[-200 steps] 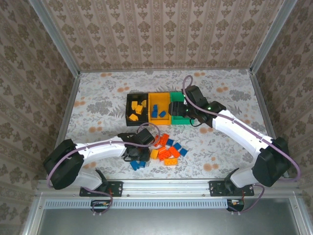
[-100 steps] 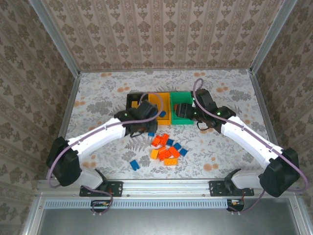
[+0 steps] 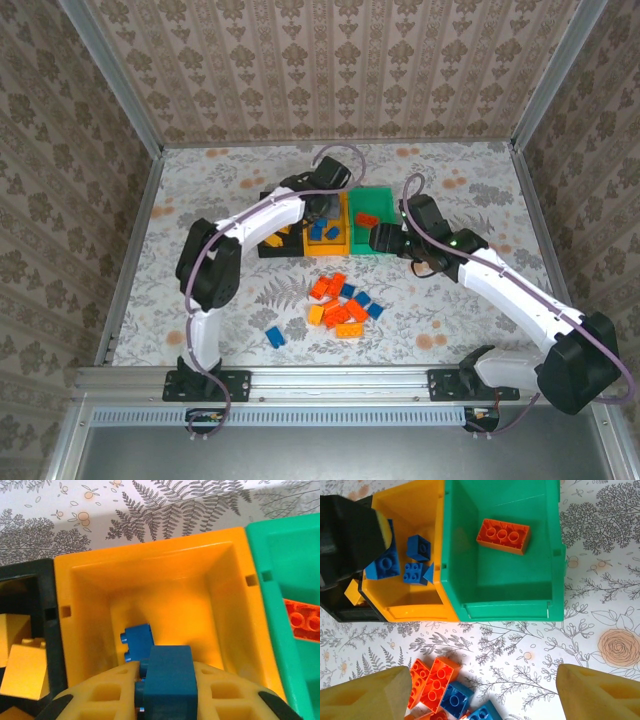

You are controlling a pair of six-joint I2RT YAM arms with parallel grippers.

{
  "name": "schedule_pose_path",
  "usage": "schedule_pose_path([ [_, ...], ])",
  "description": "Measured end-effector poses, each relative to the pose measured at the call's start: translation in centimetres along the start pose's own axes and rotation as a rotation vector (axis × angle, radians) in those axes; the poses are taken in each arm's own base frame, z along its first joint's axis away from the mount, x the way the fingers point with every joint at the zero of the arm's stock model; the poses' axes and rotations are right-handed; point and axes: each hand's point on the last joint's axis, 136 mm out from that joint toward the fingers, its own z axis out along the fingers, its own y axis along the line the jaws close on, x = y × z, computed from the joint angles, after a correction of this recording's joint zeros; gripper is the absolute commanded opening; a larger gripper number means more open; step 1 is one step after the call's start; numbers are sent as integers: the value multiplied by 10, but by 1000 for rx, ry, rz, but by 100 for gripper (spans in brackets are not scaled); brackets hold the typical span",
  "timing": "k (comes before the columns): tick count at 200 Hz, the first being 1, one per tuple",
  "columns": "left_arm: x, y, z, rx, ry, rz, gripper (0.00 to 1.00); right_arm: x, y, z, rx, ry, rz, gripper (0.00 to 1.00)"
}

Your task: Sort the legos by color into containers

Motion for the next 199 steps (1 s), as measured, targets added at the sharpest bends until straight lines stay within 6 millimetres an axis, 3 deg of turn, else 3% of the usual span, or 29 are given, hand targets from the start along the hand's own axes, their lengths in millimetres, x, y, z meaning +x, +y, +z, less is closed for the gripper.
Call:
schedule_pose_path([
  [28, -3, 3, 5, -9, 4, -2, 59, 3, 2, 1, -13, 13, -1, 79],
  [55, -11, -1, -10, 22, -35, -19, 78, 7, 8, 0, -36, 30, -9, 79],
  [74, -10, 2, -45, 70, -84, -46, 90, 16, 19, 0, -59, 48, -38, 80],
  [94, -8, 15, -101, 131, -174, -87, 99, 38, 40, 5, -93, 99, -102, 80],
  [111, -3, 31, -149, 179, -262, -124, 100, 64, 60, 14, -114, 163, -171, 80],
  [132, 20, 58, -185, 193, -321, -166, 100, 97, 90, 27, -134, 238, -269, 81],
  [170, 76, 114, -201, 121, -306, -243, 100, 163, 159, 48, -187, 335, -491, 83],
  [199, 88, 149, -216, 63, -323, -311, 100, 209, 194, 57, -223, 381, -623, 83],
])
